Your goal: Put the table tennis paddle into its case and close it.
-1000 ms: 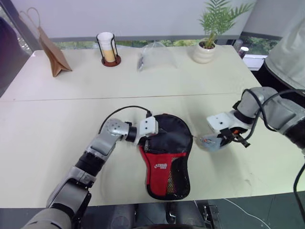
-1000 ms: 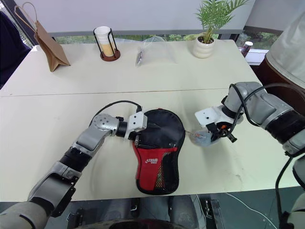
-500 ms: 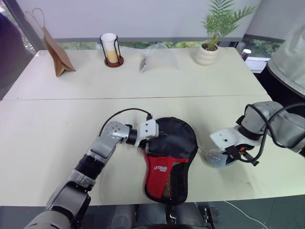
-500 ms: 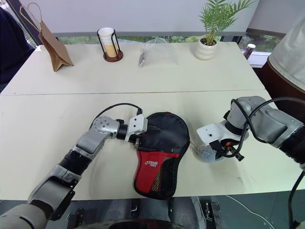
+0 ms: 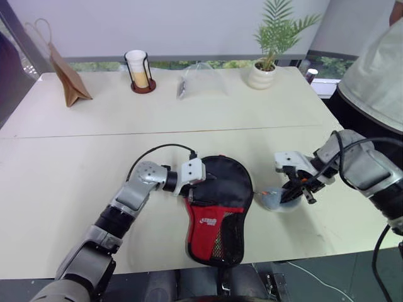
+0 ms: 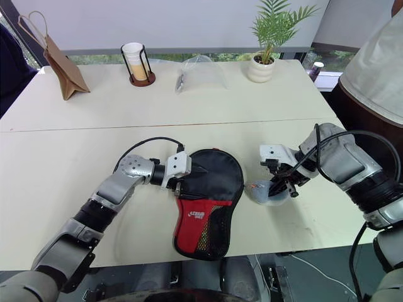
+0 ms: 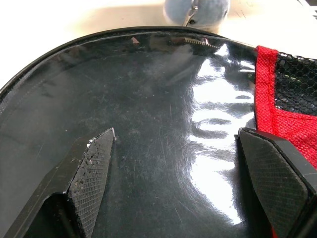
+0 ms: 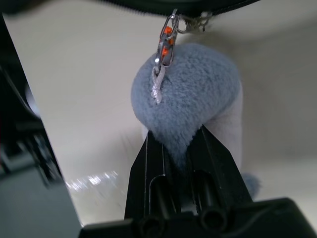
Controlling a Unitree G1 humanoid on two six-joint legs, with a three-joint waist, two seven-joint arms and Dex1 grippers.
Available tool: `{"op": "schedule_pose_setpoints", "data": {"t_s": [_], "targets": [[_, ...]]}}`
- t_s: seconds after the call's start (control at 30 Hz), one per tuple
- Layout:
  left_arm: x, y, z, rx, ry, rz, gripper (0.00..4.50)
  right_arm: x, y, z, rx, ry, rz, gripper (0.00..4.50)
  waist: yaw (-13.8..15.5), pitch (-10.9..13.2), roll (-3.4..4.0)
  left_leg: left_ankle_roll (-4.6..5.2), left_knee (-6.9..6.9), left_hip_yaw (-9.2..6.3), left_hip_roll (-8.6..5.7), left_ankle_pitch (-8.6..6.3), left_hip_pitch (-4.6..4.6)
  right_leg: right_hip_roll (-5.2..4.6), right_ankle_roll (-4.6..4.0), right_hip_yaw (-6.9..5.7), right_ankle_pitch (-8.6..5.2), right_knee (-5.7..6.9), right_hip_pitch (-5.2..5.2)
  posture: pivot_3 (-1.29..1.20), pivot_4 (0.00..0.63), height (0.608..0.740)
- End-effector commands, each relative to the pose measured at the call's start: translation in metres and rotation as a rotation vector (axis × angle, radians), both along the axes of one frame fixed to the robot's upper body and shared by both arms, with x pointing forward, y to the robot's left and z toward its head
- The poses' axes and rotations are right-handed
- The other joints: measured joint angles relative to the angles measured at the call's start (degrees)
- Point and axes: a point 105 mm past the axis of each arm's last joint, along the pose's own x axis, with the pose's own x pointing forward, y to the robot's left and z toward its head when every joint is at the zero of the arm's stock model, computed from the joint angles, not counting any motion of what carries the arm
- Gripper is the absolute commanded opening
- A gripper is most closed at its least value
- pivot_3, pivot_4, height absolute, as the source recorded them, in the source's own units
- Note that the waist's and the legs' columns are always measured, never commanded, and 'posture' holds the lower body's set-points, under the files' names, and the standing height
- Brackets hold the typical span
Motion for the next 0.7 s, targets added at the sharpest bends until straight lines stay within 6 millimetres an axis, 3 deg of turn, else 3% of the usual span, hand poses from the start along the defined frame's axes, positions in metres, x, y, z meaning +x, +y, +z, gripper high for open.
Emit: {"op": "schedule_pose_setpoints", "data": {"t_s": [0.03,0.27,0.53,0.7], "targets": [[-0.007,0.005,-0.025,0.090,0.057,0.001,4.18,0.017,0.017,0.008,0.067,-0.090,-0.171,0.02,-0.31,-0.02,0.02,0.00,0.00,0.01,0.00,0.00,0.00,0.00,-0.02,0.00,0.01,0.00,-0.01,0.00,0.150,0.740],[-0.003,0.003,-0.012,0.055,0.021,0.002,4.18,0.059,0.013,0.035,0.064,-0.262,-0.361,0.02,-1.54,0.04,0.13,0.00,-0.01,0.02,0.01,0.00,-0.01,-0.03,-0.05,0.01,0.05,0.02,-0.08,0.00,0.150,0.740],[-0.002,-0.004,0.001,0.019,0.009,-0.023,4.18,0.085,0.015,0.045,0.029,-0.364,-0.359,0.02,-1.00,0.21,0.41,0.03,-0.04,0.07,-0.06,0.03,-0.88,-0.01,0.10,0.02,0.20,0.10,-0.93,0.00,0.150,0.740],[-0.002,-0.007,0.004,0.002,0.008,-0.030,4.18,0.101,0.019,0.050,0.007,-0.425,-0.343,0.02,-1.12,0.29,0.53,0.04,0.02,0.07,-0.10,0.03,-0.94,-0.02,0.12,0.03,0.21,0.09,-0.95,0.00,0.150,0.740]]}}
